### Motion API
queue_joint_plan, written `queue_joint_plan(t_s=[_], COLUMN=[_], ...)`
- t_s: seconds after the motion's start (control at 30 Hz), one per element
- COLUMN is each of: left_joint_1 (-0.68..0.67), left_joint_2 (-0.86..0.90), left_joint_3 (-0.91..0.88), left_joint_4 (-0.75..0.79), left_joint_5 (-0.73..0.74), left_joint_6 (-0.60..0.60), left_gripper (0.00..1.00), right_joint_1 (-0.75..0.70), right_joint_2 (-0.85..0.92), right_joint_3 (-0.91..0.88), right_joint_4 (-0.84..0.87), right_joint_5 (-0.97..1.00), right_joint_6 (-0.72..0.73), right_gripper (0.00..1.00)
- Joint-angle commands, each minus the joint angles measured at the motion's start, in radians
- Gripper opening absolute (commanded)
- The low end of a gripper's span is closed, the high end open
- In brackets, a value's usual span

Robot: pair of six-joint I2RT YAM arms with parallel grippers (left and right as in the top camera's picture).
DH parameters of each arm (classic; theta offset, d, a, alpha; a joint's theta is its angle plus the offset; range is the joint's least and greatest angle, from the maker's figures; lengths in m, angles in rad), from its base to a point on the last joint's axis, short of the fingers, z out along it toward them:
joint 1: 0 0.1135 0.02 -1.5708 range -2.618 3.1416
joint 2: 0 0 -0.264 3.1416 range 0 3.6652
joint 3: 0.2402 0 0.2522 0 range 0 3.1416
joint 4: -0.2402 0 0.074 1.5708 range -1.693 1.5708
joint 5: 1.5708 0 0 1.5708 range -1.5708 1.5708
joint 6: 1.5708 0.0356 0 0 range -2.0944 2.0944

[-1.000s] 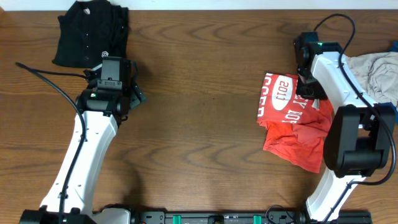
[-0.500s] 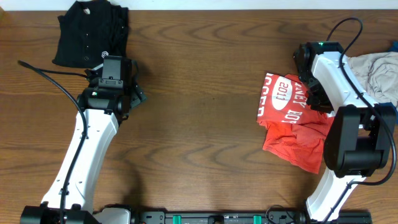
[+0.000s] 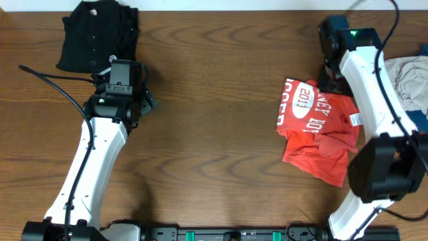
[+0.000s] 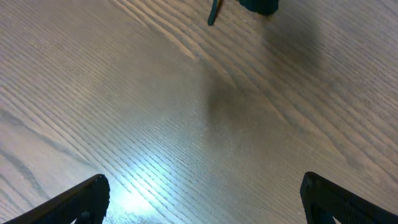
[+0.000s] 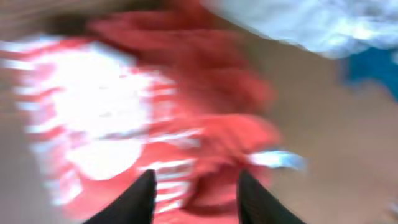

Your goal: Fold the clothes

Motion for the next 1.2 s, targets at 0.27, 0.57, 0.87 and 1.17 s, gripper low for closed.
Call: queue_joint_plan(t_s=[0.27, 0.57, 0.87, 1.17], left_joint_1=[0.003, 0.003, 0.003, 0.003], left_joint_2=[0.006, 0.006, 0.006, 0.006], left_joint_3=[-0.016, -0.016, -0.016, -0.016], left_joint_4=[-0.002, -0.003, -0.003, -0.004], left_joint_5=[0.002, 0.002, 0.002, 0.002], left_joint_6=[0.014, 0.013, 0.014, 0.014], left_gripper=[0.98, 0.98, 0.98, 0.98], right_joint_1=[0.021, -0.132, -0.264, -0.314], right_joint_2=[0.026, 0.079, 0.107, 0.107], right_joint_3=[-0.159, -0.231, -0.232, -0.232], right_joint_4=[0.225, 0.27, 0.285, 0.315], right_joint_5=[-0.362, -0.309, -0.228, 0.004], right_joint_6=[-0.246, -0.266, -0.273, -0.178], right_gripper=[0.24, 0.26, 0.27, 0.28])
